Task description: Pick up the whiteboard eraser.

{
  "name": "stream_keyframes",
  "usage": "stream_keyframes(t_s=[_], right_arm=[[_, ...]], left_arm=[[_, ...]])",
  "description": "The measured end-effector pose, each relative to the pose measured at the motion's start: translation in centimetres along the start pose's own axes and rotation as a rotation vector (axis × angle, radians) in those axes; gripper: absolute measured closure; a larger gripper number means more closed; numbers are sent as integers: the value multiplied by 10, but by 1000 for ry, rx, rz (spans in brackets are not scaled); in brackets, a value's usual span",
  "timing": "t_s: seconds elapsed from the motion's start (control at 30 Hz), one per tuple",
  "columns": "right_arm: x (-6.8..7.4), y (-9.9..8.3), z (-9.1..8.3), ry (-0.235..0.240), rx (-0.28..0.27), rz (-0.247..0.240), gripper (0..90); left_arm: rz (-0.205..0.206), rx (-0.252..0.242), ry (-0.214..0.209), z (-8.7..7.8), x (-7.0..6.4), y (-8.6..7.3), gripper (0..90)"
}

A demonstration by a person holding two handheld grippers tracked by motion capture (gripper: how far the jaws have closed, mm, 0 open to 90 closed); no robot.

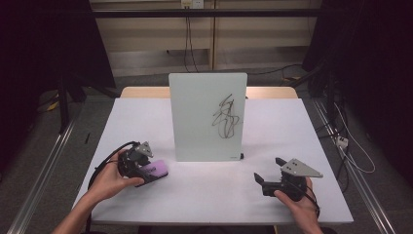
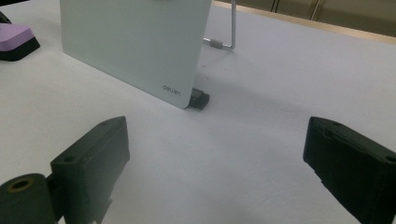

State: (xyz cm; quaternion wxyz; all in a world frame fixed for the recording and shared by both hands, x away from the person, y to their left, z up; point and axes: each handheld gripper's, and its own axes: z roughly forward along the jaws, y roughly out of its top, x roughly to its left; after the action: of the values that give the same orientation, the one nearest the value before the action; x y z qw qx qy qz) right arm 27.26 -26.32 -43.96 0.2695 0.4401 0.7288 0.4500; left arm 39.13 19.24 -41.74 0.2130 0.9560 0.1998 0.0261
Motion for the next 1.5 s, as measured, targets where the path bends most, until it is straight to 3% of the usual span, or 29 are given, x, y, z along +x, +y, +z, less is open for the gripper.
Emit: stream_keyframes(t_s=[0.27, 0.5, 0.57, 0.93, 1.1, 1.27, 1.5], right_arm=[[0, 0, 0, 1, -1, -1, 70], [0, 0, -1, 2, -4, -3, 69], [0, 0, -1, 1, -4, -3, 69], [0, 0, 0, 0, -4, 0, 70], [-1, 1, 1, -1, 0, 2, 70], [-1, 1, 0, 1, -4, 7, 70], [-1, 0, 0, 3, -2, 6, 70]], left_arm=[[24, 30, 15, 2, -2, 1, 401], [10, 35, 13, 1, -3, 3, 409], [1, 19, 2, -1, -5, 3, 410], [-45, -92, 27, -14, -7, 2, 410], [-90, -197, 26, -22, -7, 1, 409], [-100, -268, 43, -31, -7, -3, 410], [-129, -319, 60, -38, -6, -7, 409]])
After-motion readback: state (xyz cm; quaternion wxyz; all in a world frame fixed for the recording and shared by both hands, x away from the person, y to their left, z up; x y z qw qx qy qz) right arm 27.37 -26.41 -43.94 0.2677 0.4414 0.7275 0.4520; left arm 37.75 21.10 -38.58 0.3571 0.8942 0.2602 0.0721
